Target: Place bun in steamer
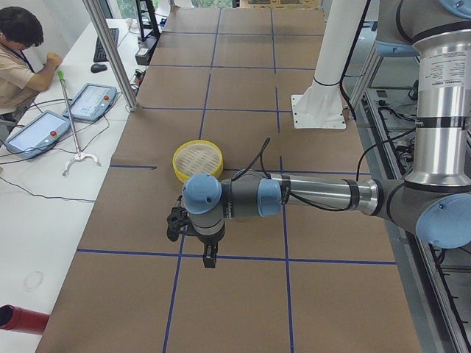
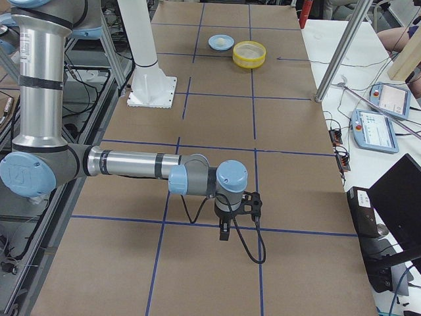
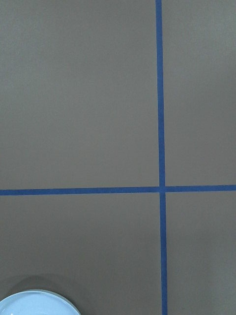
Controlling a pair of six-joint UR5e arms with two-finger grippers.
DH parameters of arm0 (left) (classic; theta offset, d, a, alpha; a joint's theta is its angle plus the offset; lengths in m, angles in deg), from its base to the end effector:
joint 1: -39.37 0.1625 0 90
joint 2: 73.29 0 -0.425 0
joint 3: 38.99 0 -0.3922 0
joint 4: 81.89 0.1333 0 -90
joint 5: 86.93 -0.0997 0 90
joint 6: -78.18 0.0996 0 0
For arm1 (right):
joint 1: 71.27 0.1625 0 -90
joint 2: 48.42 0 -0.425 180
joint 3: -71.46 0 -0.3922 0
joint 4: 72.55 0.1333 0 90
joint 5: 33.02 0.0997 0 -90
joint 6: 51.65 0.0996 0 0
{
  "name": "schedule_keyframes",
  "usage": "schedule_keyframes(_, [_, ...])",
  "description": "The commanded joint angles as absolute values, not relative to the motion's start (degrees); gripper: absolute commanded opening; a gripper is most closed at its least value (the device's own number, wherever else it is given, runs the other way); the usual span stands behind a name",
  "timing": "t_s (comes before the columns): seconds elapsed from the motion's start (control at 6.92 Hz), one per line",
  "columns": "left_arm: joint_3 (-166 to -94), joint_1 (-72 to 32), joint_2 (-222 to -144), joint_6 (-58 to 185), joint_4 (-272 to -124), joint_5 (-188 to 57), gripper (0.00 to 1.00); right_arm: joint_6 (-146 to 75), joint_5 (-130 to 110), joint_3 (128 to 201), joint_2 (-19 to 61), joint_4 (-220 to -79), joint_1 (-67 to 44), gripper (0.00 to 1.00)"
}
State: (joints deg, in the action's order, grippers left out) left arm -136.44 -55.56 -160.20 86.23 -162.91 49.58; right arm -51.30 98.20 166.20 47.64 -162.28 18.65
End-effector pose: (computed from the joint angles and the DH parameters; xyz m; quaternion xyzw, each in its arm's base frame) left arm -0.1005 -0.4551 0.6334 0.0078 0.3962 0.0091 0.9181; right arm 0.0670 -0.4456 0.6709 -0.0099 -0.3520 0.0054 0.9359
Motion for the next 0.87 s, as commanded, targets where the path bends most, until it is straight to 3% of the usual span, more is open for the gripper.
schedule_keyframes(0.0, [-137.1, -55.6, -160.4, 86.0, -162.8, 49.6, 1.00, -51.3, 98.2, 166.2, 47.6, -162.3, 18.6, 1.00])
schedule_keyframes(0.72, [-135.7, -55.4, -159.8, 86.6, -170.2, 49.7, 1.00, -51.3, 98.2, 166.2, 47.6, -162.3, 18.6, 1.00])
